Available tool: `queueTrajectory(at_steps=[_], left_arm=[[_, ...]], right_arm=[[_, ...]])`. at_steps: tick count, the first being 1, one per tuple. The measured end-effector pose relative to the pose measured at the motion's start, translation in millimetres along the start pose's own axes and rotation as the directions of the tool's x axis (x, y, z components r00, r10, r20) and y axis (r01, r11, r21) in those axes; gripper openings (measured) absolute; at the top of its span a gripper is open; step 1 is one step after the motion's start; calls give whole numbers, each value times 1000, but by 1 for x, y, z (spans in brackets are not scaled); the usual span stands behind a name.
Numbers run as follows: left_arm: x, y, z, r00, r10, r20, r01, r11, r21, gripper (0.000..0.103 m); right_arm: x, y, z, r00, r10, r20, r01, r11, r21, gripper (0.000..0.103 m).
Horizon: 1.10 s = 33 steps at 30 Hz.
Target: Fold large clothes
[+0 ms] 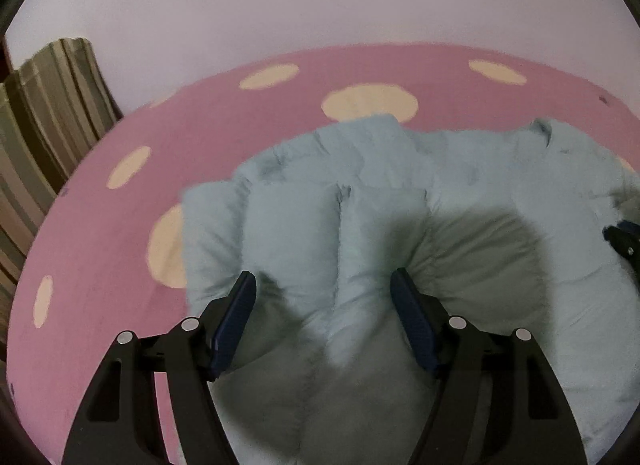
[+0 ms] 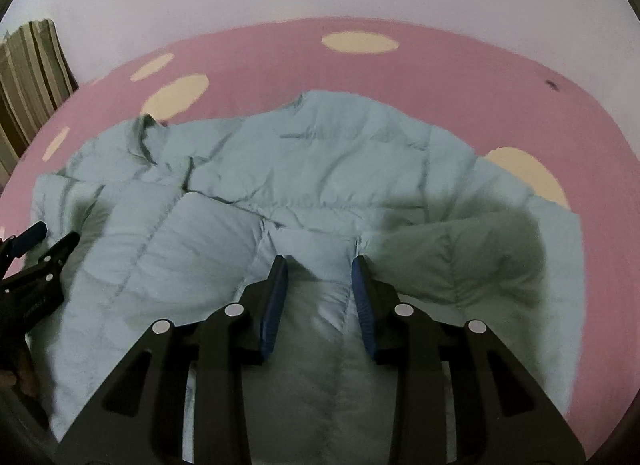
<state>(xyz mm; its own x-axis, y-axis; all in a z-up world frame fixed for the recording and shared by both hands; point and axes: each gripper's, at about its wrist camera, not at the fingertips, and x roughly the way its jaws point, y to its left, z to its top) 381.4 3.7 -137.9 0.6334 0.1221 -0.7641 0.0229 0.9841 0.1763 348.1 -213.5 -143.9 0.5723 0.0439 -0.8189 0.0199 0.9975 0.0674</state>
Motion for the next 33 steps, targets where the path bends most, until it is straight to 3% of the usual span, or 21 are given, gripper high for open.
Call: queueTrajectory(at_steps=[4,6,7,9,12,18,24,33], left_arm=[[-32,8,-19,998,-22,56,24,999,-33,70],[-28,8,-26,999,-27,28,28,999,-42,70],[-16,6,-32,999,-29,-23,28,999,-35,70],[-2,4,-36,997,-42,-58,40,999,-33,70],[6,-3,-36,997,-24,-67,24,1000,-2,70],[-41,15,-49,998,-51,-31,50,998,-34,69],[-110,54,-112,997,-71,10,71,993,-94,71],[-166,98,-203,995,-92,-36,84,982,-166,74]], right_arm=[[-35,-10,-27,997,-38,63,38,999,-1,42],[-39,-19,-43,995,-78,61,77,997,14,43],[-33,-23,-52,994,-106,27,105,994,22,43],[-18,-32,-59,997,-76,-21,76,996,41,43],[-11,-32,-59,998,-65,-22,66,997,43,43],[-58,-38,-70,999,-46,28,44,997,68,45],[-127,-62,-129,996,-60,61,53,993,108,55],[-177,-92,-234,997,-79,-12,80,983,164,64]])
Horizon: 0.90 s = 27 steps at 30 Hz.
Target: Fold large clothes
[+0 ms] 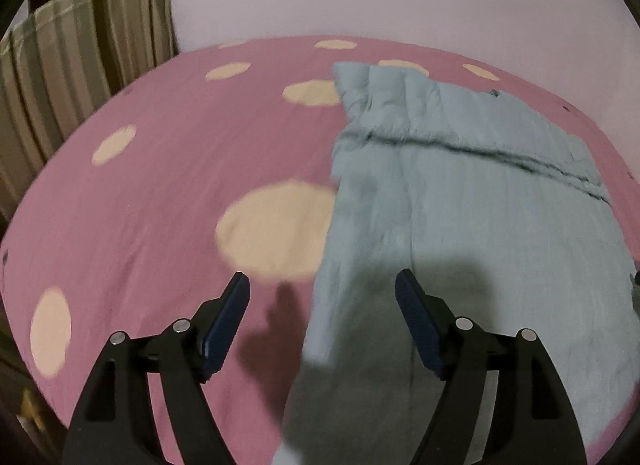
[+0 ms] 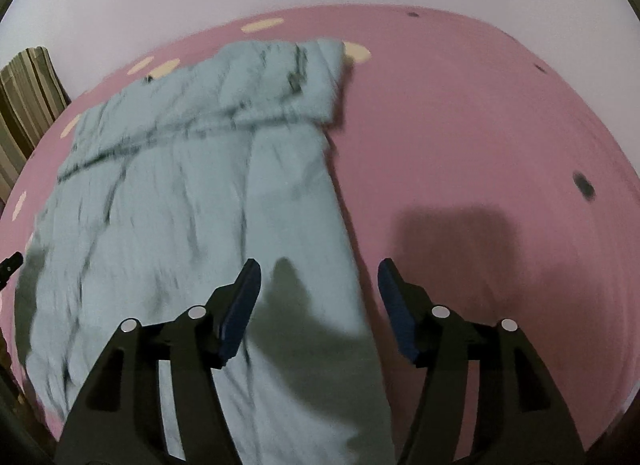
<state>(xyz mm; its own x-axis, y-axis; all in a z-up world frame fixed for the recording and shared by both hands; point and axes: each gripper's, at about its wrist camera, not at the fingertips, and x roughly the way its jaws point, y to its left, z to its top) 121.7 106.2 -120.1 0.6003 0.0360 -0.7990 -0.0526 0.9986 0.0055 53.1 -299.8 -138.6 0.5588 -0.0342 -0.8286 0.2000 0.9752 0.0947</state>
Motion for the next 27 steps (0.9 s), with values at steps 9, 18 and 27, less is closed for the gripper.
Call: queueTrajectory(at_steps=[9,18,27], left_arm=[[-15,20,-59,992,-104,-65,98,991,-87,75],[-30,17,-78,981,-185,-55,179,980,-86,63],[-47,14,-81,976,-216,-24,215,975,-58,11]], right_arm=[[-16,-14,-56,1000,10,-29,-10,1000,2,71],[-29,-10,-76,998,55,-41,-56,998,-14,34],[-50,-4,-83,990,144,-2,-144,990,0,5]])
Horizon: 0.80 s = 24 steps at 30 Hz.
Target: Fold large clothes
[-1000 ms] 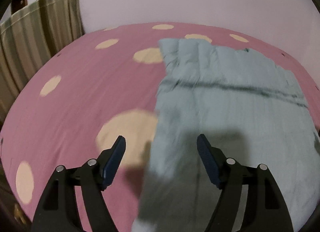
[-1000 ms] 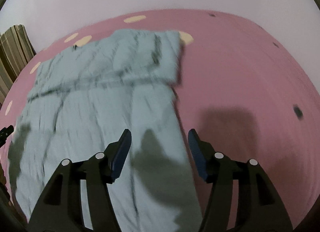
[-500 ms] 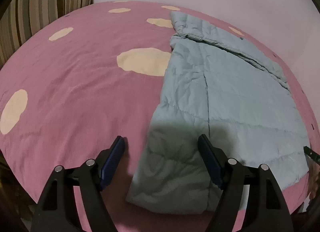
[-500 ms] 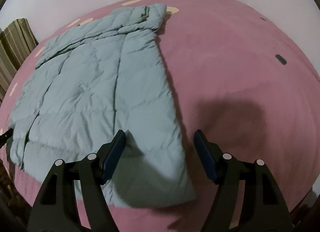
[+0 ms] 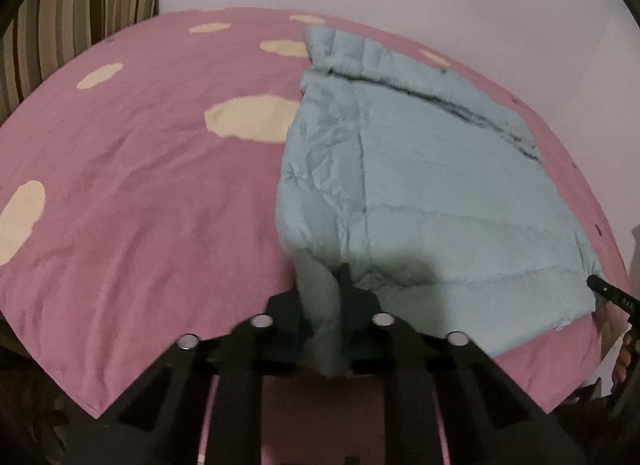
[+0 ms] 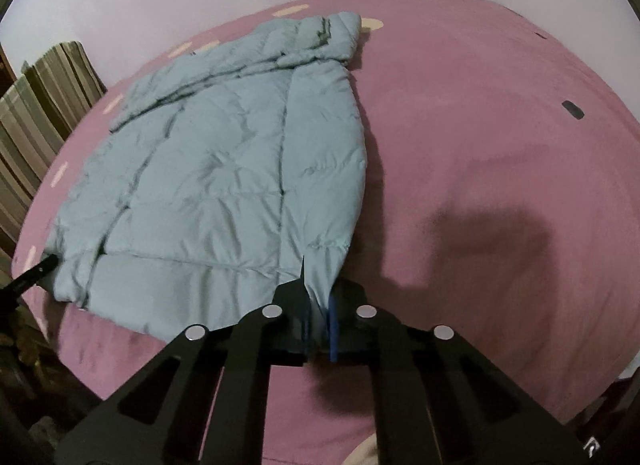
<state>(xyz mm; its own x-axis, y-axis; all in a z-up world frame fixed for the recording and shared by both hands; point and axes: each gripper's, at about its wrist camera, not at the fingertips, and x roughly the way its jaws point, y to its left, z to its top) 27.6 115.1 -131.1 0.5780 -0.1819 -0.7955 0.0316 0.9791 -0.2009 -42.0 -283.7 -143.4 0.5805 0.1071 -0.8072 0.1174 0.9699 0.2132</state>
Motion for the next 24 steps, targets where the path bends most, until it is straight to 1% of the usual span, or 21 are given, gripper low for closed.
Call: queueTrajectory(at_steps=[3,5,7,10,12,14,17,21,24], left_arm=[[-17,-4,8,999,1,53,-1,1000,-3,7],[-30,-7,20,995,-1,96,1,1000,-10,6],[-40,-9,36,991,-1,136,4,1000,-23,6],[-44,-8,65,984,3,178,7,998,-57,6],[-39,-6,85,982,23,189,-9,997,-74,4],[-27,-9,110,978,38,204,-24,997,-71,1],[-1,-13,134,980,48,195,-37,998,-57,0],[40,-17,156,984,90,152,-85,996,-41,0],[58,-11,170,987,95,133,-89,995,-52,0]], right_arm=[[-13,4,5,999,37,30,-37,999,2,5],[-21,3,13,996,74,54,-74,997,15,4],[-26,2,23,992,101,73,-103,994,29,4],[-28,-4,49,985,139,104,-145,988,60,4],[-24,-8,66,982,150,119,-160,984,79,4],[-15,-12,83,978,165,129,-179,978,103,4],[11,-17,116,972,203,120,-220,964,149,4],[51,-16,147,977,196,84,-208,962,174,4],[82,-11,162,984,172,47,-177,967,182,4]])
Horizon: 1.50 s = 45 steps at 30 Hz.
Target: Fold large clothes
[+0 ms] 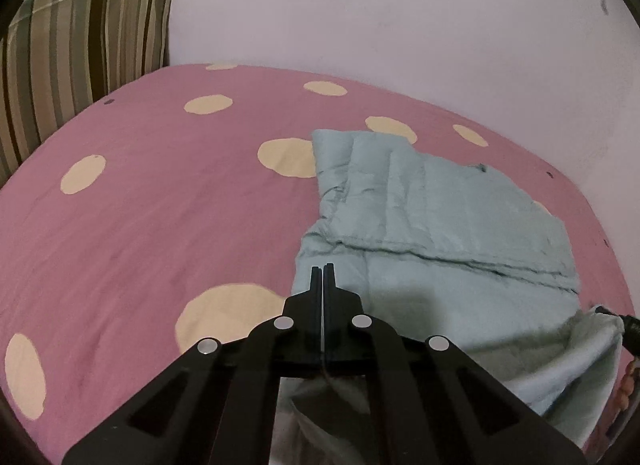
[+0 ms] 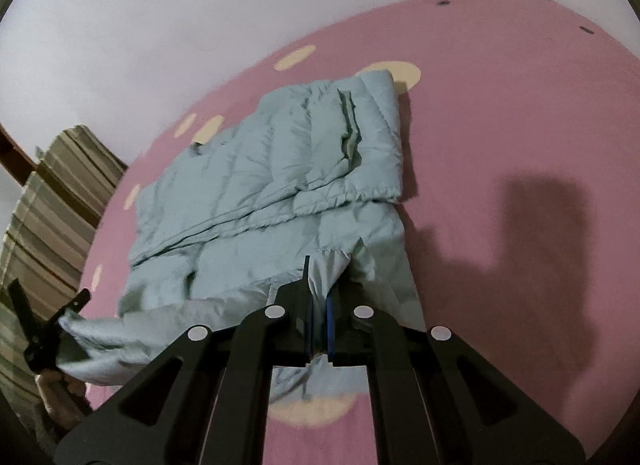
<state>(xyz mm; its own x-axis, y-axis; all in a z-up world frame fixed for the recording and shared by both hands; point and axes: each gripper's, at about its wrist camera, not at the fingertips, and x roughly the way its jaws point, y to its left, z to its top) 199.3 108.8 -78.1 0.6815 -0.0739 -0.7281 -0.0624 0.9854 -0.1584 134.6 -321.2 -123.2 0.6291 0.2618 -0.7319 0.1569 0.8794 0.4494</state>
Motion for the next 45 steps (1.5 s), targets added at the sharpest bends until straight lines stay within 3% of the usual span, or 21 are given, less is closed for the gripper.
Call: queueTrajectory(at_steps=[5,13,14,15,17,22,26,30,34,45], left_arm=[[7,14,21,1000,-20,23,21,999,-45,2],[5,36,6,1000,-28,6,29,998,-47,3],[5,39,2,999,-38,-2,38,998,-52,11],[4,42,-4,999,-51,-11,51,997,-60,25],[0,46,-13,997,-76,-9,75,995,-68,39],[-10,43,-27,991,-135,12,136,990,-47,55],[-6,43,-26,977,-211,-7,210,976,-57,62],[11,41,-21,952,-299,-62,293,951,-100,63],[25,32,-13,937,-338,-87,329,938,-109,63],[43,3,-3,946,-303,-119,305,952,1,49]], right_arm=[[43,-4,15,995,-89,-47,90,996,5,4],[52,-14,25,996,-84,-39,86,995,46,6],[49,-14,26,996,-77,-35,79,996,45,8],[45,-15,26,997,-69,-31,70,997,44,11],[38,-17,28,998,-55,-15,56,997,48,16],[9,-18,33,998,-39,51,36,998,59,43],[-10,-17,33,996,-47,79,45,999,29,47],[-10,-18,29,997,-45,58,46,999,-18,47],[3,-16,30,999,-41,17,42,997,-67,47],[44,-5,45,994,-112,-8,108,972,-207,50]])
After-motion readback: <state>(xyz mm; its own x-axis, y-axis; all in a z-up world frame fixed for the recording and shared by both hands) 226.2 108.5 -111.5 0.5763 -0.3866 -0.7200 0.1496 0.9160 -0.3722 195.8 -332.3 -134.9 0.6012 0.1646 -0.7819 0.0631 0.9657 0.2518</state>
